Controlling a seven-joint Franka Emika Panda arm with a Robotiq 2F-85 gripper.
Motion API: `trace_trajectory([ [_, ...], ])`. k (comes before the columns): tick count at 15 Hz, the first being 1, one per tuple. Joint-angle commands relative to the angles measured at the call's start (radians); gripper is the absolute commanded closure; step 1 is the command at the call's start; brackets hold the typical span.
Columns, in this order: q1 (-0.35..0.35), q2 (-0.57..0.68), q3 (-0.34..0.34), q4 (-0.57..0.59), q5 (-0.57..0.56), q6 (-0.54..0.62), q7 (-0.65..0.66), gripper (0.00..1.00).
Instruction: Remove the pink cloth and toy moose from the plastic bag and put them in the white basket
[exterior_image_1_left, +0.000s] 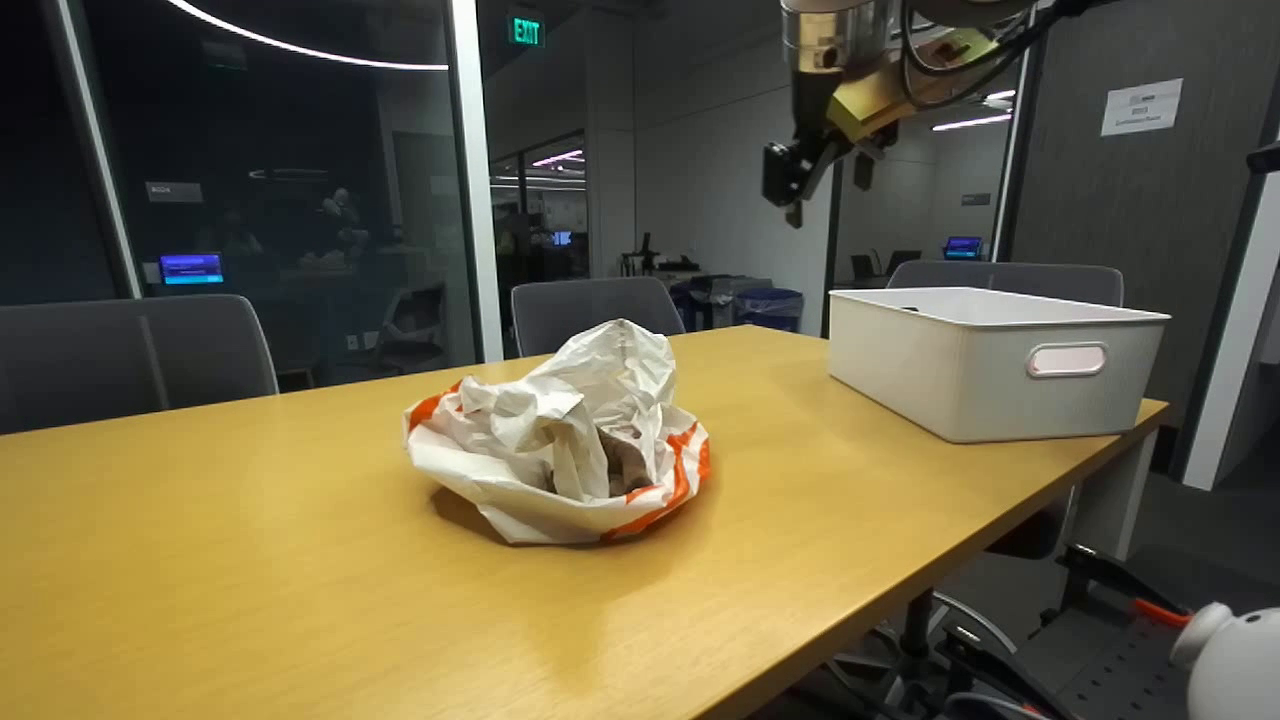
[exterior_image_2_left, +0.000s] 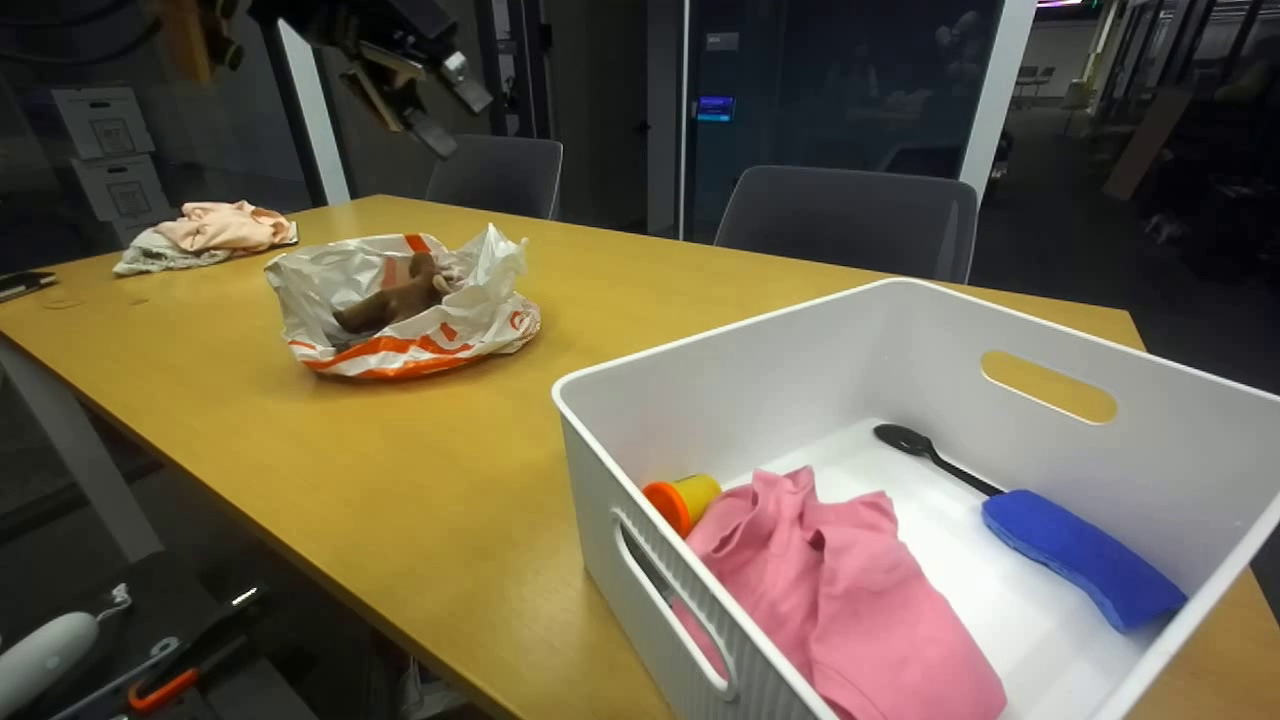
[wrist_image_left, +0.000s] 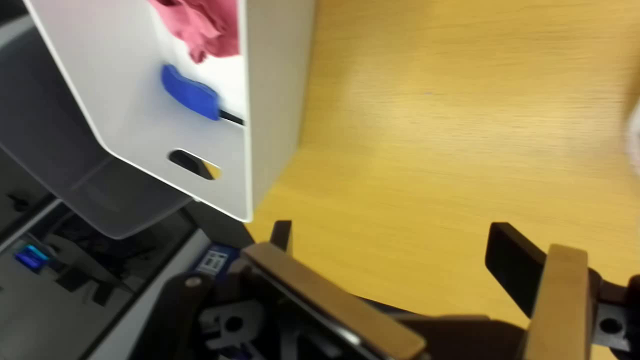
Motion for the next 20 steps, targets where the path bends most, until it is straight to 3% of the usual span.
trace_trajectory([
  [1, 0.046, 0.144, 0.115, 0.079, 0.037, 0.13, 0.037, 0.0],
  [5, 0.048, 0.359, 0.21, 0.17, -0.073, 0.318, 0.035, 0.0],
  [9, 0.069, 0.557, 0.166, 0.266, -0.199, 0.474, -0.068, 0.0],
  [11, 0.031, 0.636, 0.168, 0.301, -0.216, 0.548, -0.173, 0.0],
  [13, 0.006, 0.691, 0.159, 0.315, -0.179, 0.613, -0.322, 0.0],
  [14, 0.043, 0.711, 0.109, 0.313, -0.143, 0.649, -0.406, 0.0],
  [15, 0.038, 0.733, 0.104, 0.311, -0.117, 0.682, -0.479, 0.0],
  [16, -0.019, 0.753, 0.156, 0.303, -0.095, 0.708, -0.549, 0.0],
  [18, -0.067, 0.79, 0.208, 0.281, 0.0, 0.752, -0.703, 0.0],
  [20, -0.152, 0.816, 0.318, 0.258, 0.118, 0.77, -0.853, 0.0],
])
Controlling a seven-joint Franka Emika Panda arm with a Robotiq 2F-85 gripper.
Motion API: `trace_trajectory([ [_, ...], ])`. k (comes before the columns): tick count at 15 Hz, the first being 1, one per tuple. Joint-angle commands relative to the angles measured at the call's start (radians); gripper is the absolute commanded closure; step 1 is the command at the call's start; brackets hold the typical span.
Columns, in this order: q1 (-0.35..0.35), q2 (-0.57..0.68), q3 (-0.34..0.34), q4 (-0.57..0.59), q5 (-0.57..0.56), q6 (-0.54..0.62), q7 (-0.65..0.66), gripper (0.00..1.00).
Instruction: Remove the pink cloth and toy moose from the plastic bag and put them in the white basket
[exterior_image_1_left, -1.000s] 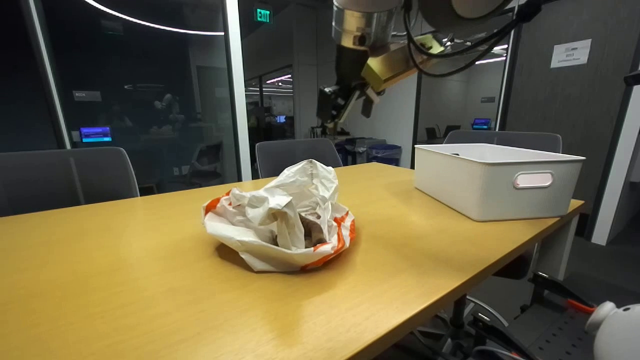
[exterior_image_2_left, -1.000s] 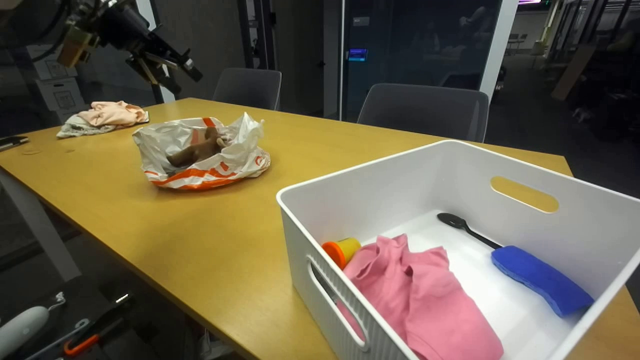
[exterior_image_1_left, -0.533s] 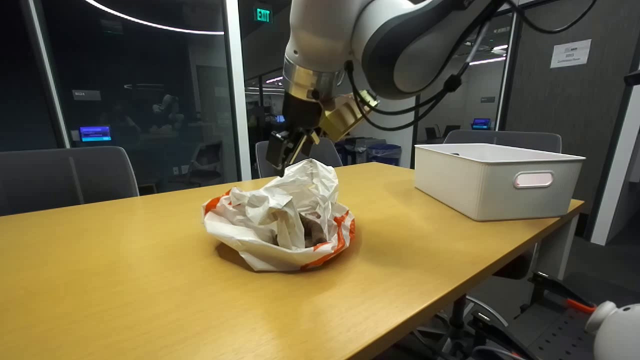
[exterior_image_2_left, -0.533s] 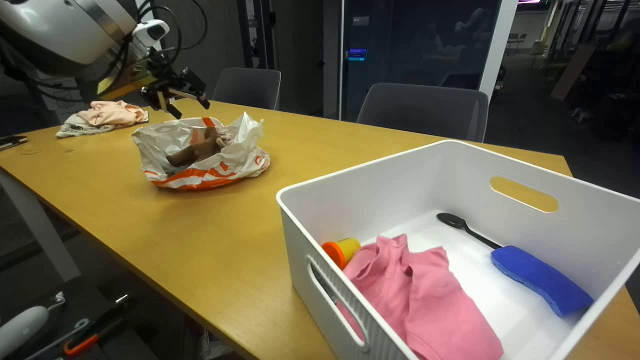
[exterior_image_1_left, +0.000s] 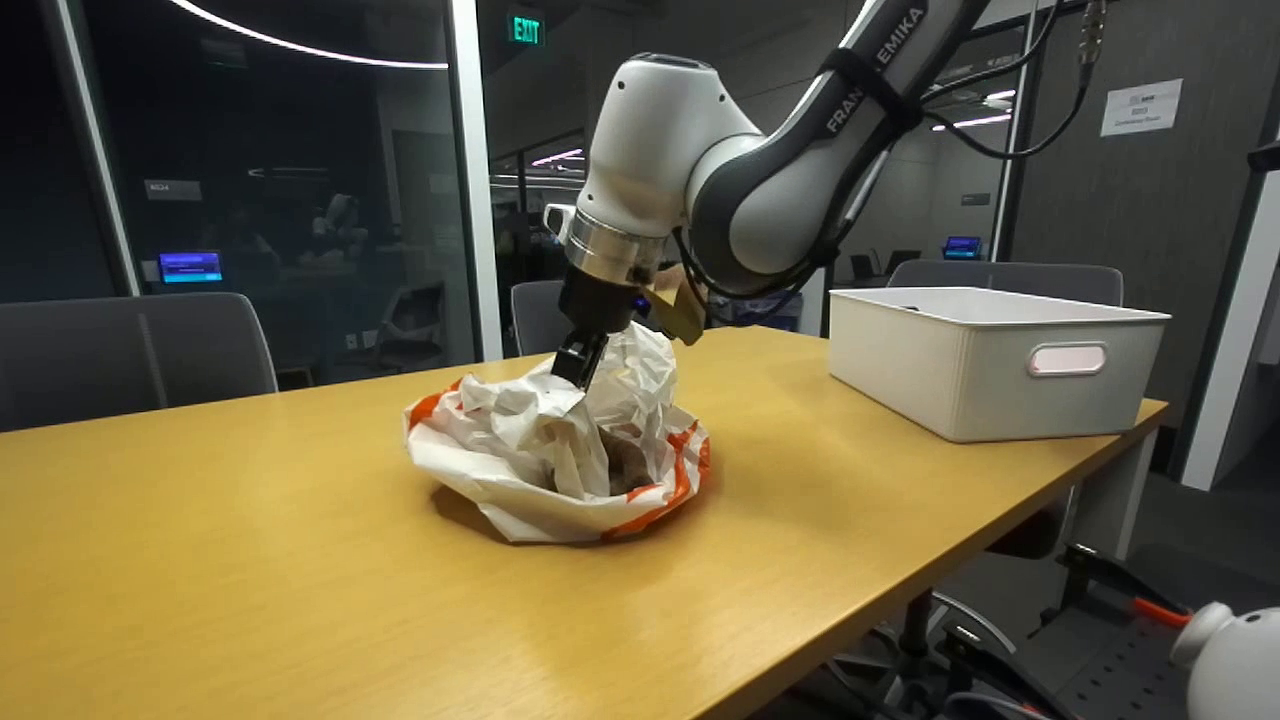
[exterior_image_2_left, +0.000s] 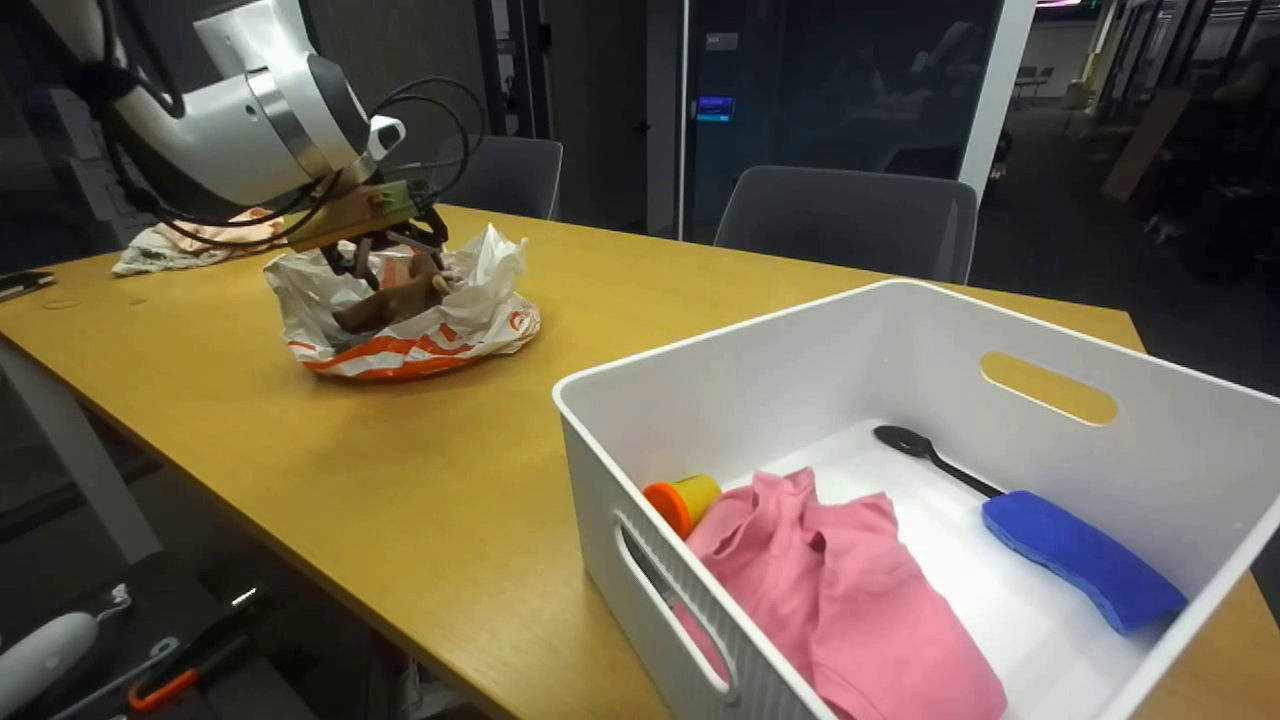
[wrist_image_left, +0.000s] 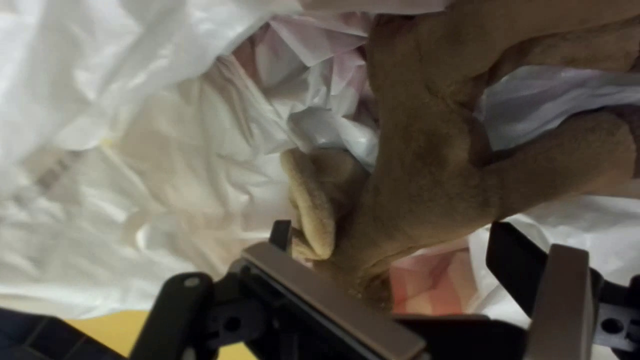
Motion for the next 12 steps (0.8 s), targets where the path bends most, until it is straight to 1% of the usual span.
trace_trajectory([
  [1, -0.152, 0.053, 0.194, -0.023, 0.184, 0.052, -0.273, 0.0],
  [2, -0.186, 0.068, 0.239, -0.024, 0.215, 0.05, -0.347, 0.0],
  [3, -0.198, 0.07, 0.257, -0.023, 0.236, 0.032, -0.394, 0.0],
  [4, -0.209, 0.068, 0.266, -0.026, 0.225, 0.039, -0.415, 0.0],
  [5, -0.235, 0.073, 0.291, -0.028, 0.232, 0.043, -0.458, 0.0],
  [6, -0.24, 0.063, 0.288, -0.033, 0.212, 0.045, -0.472, 0.0],
  [7, -0.234, 0.047, 0.269, -0.035, 0.181, 0.037, -0.475, 0.0],
  [8, -0.125, 0.0, 0.148, -0.045, 0.232, 0.056, -0.537, 0.0],
  [11, -0.048, -0.01, 0.044, -0.038, 0.222, 0.018, -0.589, 0.0],
  [12, -0.023, -0.005, 0.019, -0.039, 0.227, 0.013, -0.611, 0.0],
])
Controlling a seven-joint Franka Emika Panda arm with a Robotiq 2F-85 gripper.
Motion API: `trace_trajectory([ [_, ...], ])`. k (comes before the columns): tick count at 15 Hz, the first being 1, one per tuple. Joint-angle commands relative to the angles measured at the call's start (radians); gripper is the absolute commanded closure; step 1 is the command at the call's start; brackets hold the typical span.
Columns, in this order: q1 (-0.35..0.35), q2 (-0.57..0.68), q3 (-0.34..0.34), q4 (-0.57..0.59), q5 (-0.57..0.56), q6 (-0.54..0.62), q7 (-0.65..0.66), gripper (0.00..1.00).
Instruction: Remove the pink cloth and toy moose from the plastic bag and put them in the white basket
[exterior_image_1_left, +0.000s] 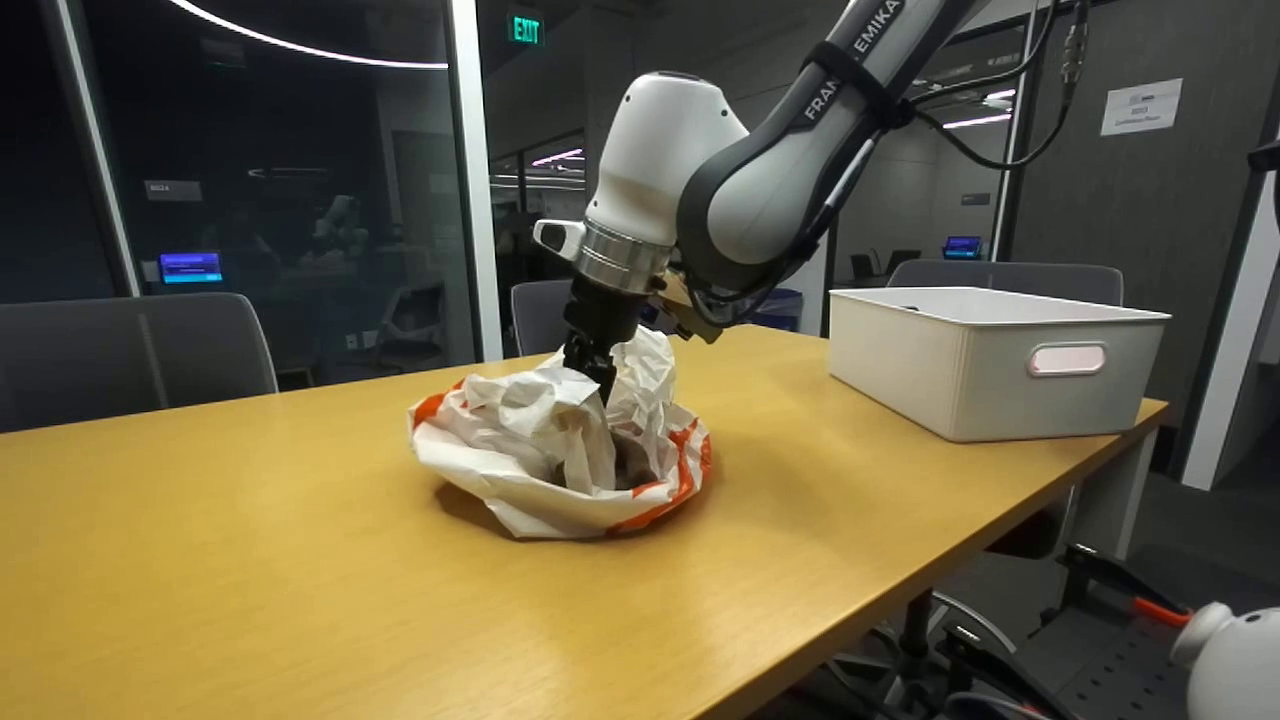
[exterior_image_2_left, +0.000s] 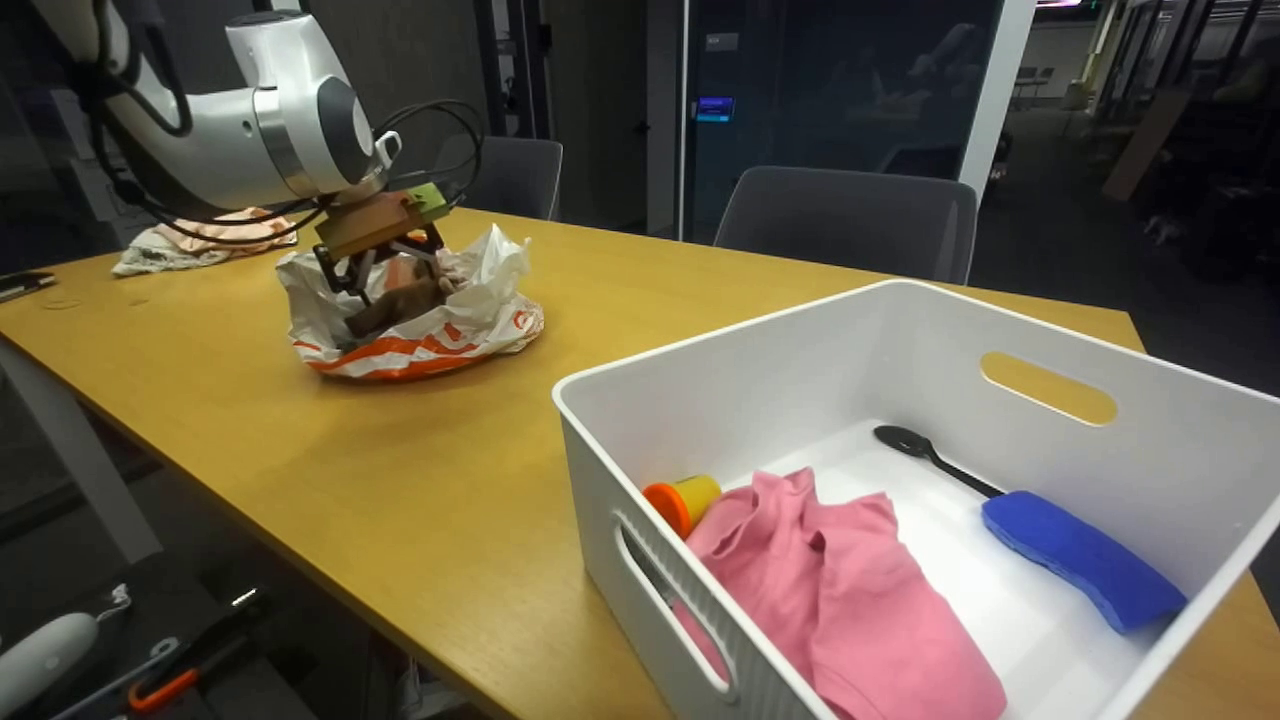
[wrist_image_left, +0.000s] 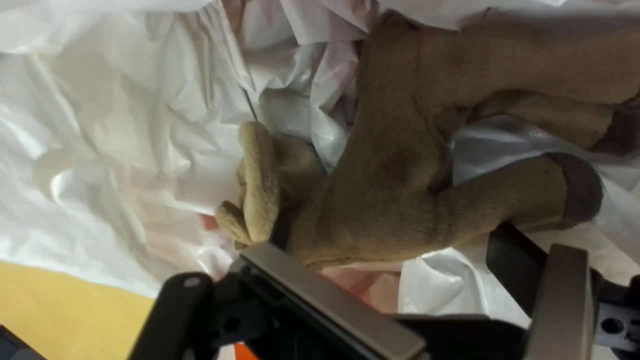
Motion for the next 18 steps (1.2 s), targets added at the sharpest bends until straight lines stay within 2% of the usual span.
trace_trajectory([
  [1, 0.106, -0.036, -0.107, -0.019, 0.031, -0.014, -0.088, 0.0],
  [4, 0.165, -0.03, -0.146, -0.019, 0.016, -0.02, -0.12, 0.0],
  [5, 0.187, -0.033, -0.166, -0.021, 0.001, -0.012, -0.114, 0.07],
  [6, 0.198, -0.032, -0.174, -0.022, 0.001, -0.003, -0.121, 0.27],
  [11, 0.254, -0.048, -0.231, -0.027, -0.02, 0.014, -0.098, 0.65],
  [14, 0.249, -0.057, -0.235, -0.027, -0.063, 0.018, -0.074, 0.88],
  [16, 0.26, -0.076, -0.25, -0.028, -0.053, 0.014, -0.093, 0.94],
  [18, 0.255, -0.109, -0.255, -0.029, -0.051, 0.008, -0.098, 0.94],
])
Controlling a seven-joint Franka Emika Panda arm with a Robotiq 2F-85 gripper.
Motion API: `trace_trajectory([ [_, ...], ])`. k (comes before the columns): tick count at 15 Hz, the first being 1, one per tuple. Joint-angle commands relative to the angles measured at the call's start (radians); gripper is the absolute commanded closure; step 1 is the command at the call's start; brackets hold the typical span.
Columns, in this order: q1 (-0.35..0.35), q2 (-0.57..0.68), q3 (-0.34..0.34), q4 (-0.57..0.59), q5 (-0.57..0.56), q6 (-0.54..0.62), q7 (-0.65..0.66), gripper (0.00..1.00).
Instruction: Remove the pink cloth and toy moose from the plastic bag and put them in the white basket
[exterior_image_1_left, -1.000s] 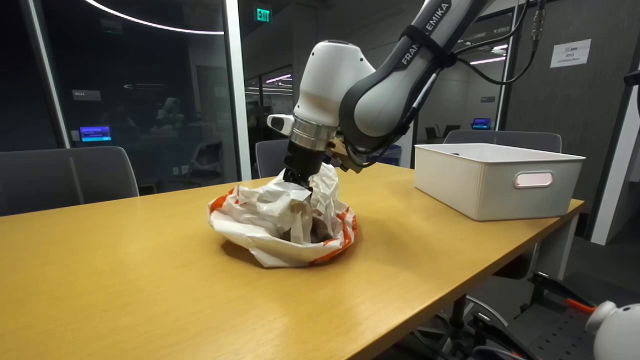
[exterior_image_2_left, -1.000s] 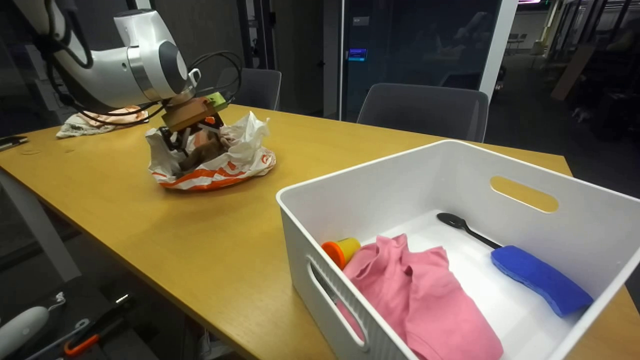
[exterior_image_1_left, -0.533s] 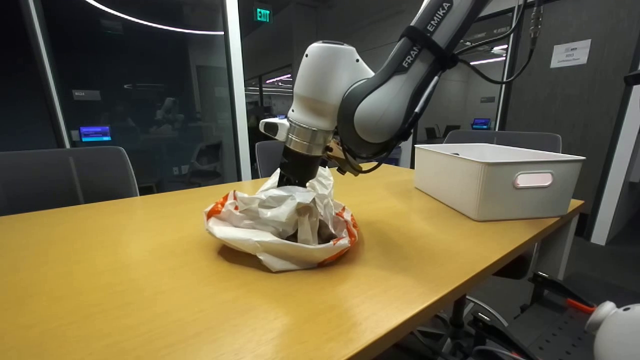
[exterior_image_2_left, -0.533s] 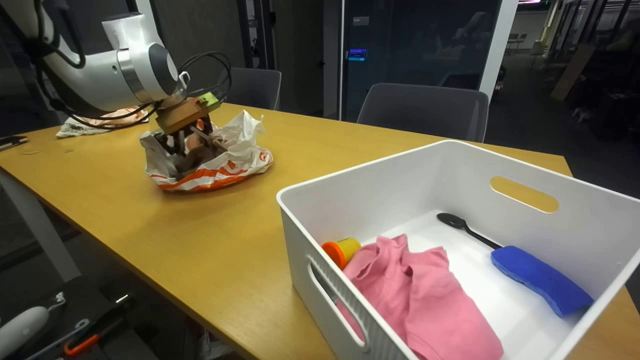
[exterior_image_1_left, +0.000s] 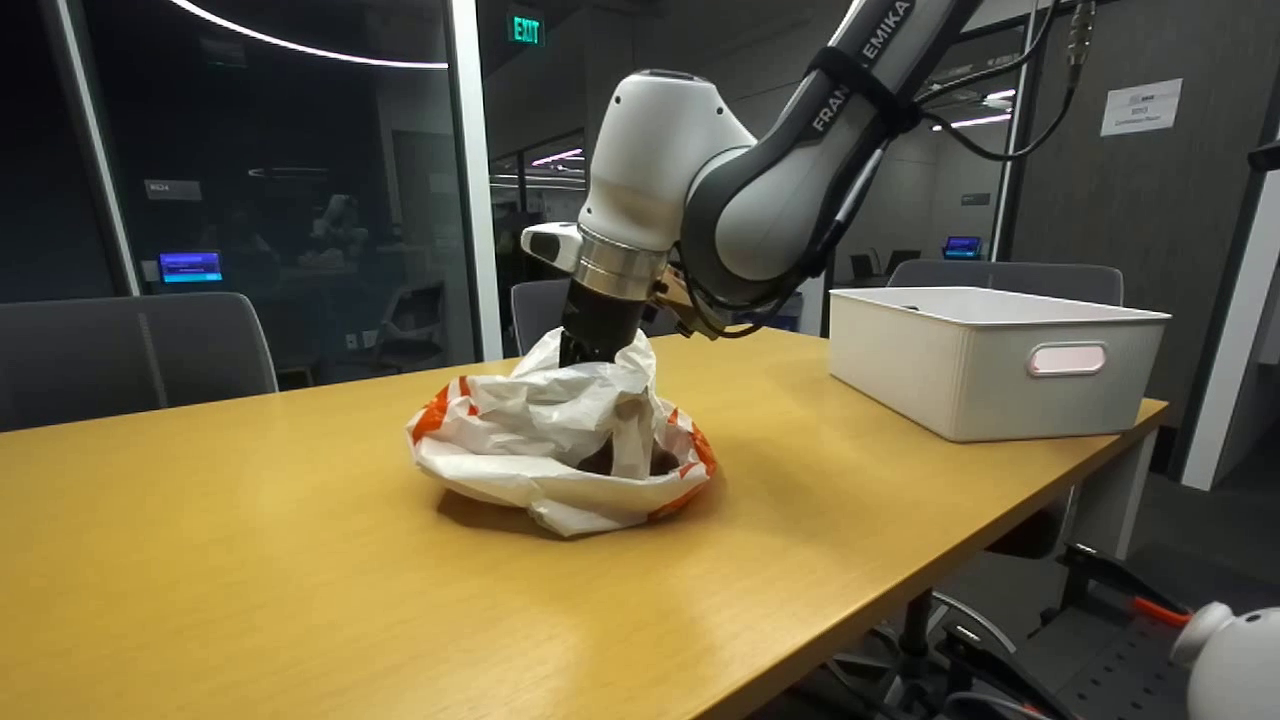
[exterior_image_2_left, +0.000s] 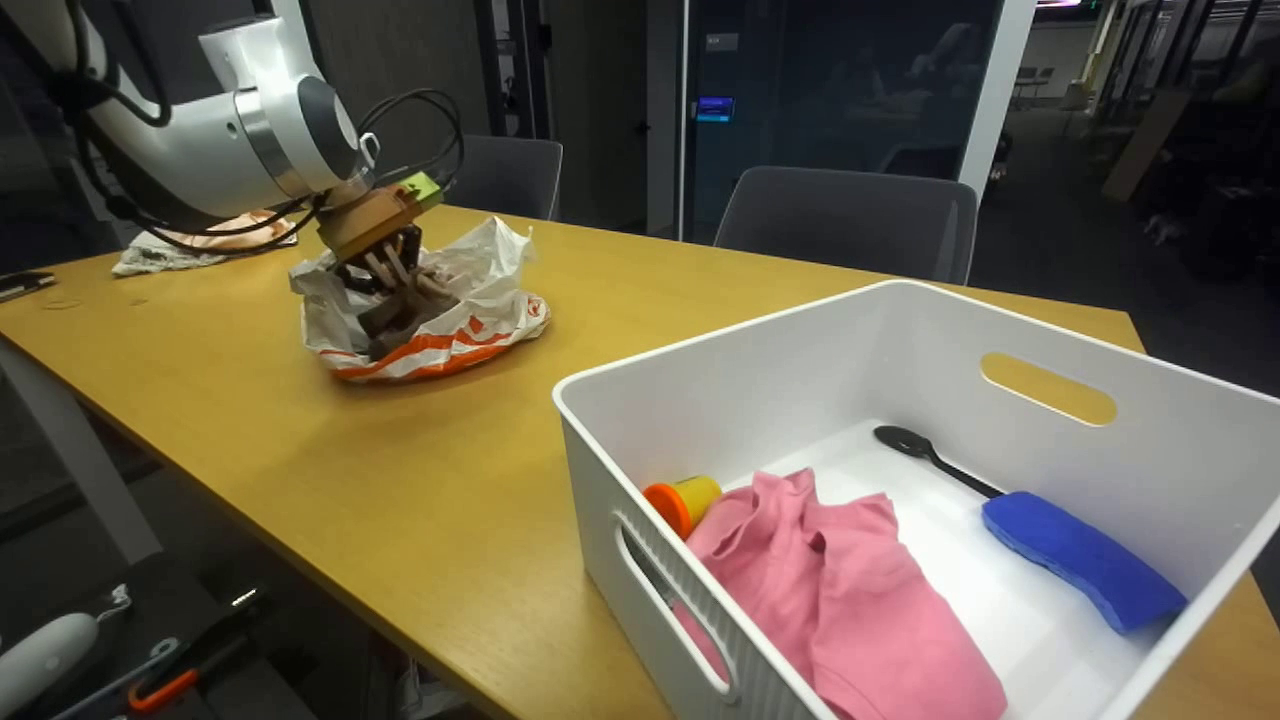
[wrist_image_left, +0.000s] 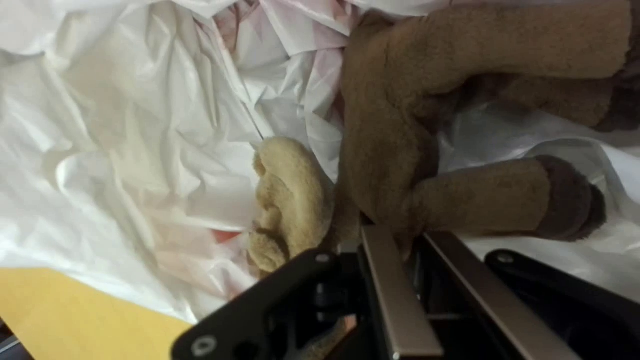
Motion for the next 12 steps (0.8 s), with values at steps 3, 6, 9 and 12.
trace_trajectory([
  [3, 0.014, -0.136, -0.066, -0.015, -0.117, 0.013, 0.051, 0.92],
  [6, 0.013, -0.21, -0.126, 0.008, -0.288, -0.003, 0.154, 0.92],
  [9, -0.002, -0.264, -0.17, 0.044, -0.507, -0.033, 0.27, 0.92],
  [12, -0.03, -0.324, -0.206, 0.07, -0.671, -0.083, 0.406, 0.92],
])
